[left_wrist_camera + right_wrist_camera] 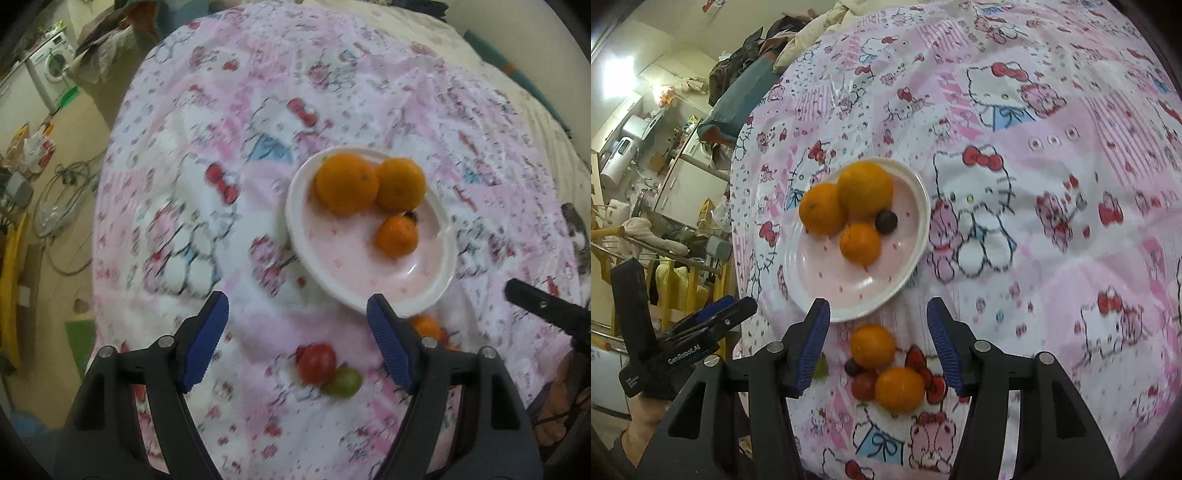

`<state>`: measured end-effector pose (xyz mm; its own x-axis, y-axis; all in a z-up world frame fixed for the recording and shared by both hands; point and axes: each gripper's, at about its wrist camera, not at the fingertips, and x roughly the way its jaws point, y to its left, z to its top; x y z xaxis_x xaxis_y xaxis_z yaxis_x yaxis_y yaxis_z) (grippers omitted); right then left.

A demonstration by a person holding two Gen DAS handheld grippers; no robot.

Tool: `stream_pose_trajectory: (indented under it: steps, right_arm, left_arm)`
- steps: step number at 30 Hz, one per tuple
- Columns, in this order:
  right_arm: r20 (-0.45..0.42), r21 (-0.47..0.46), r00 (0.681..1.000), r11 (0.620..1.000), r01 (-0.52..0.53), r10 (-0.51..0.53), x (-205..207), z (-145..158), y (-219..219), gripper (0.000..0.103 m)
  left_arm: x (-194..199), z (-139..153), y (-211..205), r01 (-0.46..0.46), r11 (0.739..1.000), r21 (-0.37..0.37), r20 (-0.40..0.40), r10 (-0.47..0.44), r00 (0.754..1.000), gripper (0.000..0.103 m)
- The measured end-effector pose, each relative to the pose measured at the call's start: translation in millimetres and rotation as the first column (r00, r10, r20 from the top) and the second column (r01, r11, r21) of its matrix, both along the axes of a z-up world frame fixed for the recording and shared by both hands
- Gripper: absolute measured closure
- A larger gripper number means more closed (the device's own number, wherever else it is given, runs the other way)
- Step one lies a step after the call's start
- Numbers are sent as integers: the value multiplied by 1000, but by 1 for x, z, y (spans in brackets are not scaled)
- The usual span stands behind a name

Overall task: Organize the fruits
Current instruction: 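Move both tools back from the plate toward the remaining fruit, then grasp the red tomato with the left tool while the right tool grasps a mandarin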

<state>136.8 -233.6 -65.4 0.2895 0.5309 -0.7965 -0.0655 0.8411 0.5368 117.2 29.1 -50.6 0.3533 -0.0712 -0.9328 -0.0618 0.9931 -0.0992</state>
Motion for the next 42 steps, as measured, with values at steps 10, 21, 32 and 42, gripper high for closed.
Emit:
stream_pose_trajectory:
  steps: [10,21,32,42]
  right_arm:
    - [-58,-11,998,1000,29,-29,-28,-14,-6,45]
    - [-75,-44,997,999,21,-24,-28,-25,-6,45]
    - [-65,-41,998,999,24,-27,-25,-23,-8,45]
    - [-114,-30,993,999,-11,7,-27,-35,1,45]
  left_arm:
    - [-20,-25,9,-51,995,-80,-116,42,992,43]
    - [-10,-62,-19,-5,998,-64,-224,-9,975,61]
    - [-5,-73,-30,15,999,-43,-241,-25,970,75]
    - [-9,-49,-19,-15,996,-86,-183,-1,983,75]
